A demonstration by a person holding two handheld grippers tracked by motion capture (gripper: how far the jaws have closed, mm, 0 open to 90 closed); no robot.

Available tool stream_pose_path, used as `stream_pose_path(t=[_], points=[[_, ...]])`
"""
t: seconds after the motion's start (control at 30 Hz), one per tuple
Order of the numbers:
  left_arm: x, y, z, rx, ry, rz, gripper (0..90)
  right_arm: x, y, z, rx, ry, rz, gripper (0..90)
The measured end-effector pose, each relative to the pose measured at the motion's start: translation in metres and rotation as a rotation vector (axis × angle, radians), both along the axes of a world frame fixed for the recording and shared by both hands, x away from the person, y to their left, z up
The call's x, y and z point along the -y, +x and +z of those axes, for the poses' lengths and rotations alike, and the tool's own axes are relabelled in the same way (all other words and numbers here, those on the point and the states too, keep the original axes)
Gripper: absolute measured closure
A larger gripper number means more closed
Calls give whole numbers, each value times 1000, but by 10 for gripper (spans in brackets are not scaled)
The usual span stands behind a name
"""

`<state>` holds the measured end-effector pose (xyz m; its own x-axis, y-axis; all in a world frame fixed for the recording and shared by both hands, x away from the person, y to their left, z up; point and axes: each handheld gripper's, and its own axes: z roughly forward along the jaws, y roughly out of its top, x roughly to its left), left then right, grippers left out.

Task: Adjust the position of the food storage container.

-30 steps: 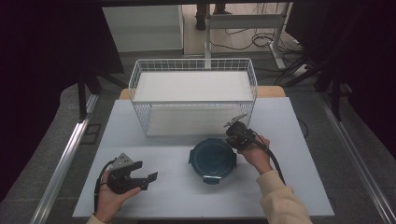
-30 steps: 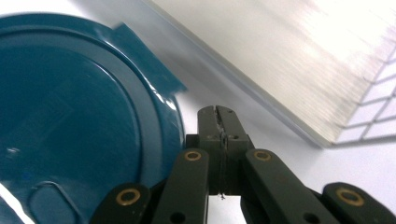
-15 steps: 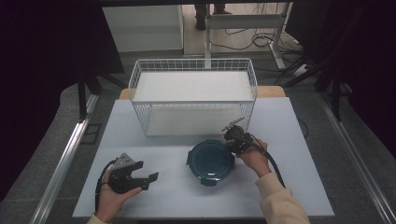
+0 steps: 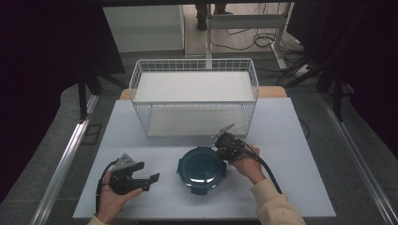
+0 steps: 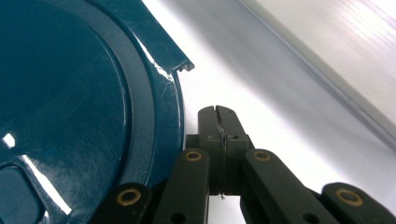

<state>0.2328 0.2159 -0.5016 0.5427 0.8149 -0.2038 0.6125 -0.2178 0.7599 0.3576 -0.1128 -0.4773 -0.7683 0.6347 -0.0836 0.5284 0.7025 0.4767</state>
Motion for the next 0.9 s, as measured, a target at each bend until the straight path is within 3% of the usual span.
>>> stream_pose_path(t=[0.17, 0.3, 0.4, 0.63, 0.83, 0.9], points=[[0, -1, 1, 0, -2, 3, 212, -12, -6, -3, 5, -3, 39, 900], [-1, 0, 0, 1, -4, 4, 212, -10, -8, 4, 35, 18, 39, 900], [-2, -1, 1, 3, -4, 5, 212, -1, -15, 15, 88, 32, 25, 900], [-1, -1, 3, 5, -11, 11, 211, 45, -45, 37, 149, 198, -33, 900], [2, 0, 6, 12, -19, 6, 210, 84, -72, 39, 156, 328, -72, 897], [2, 0, 7, 15, -19, 3, 209, 93, -79, 35, 150, 373, -67, 842]])
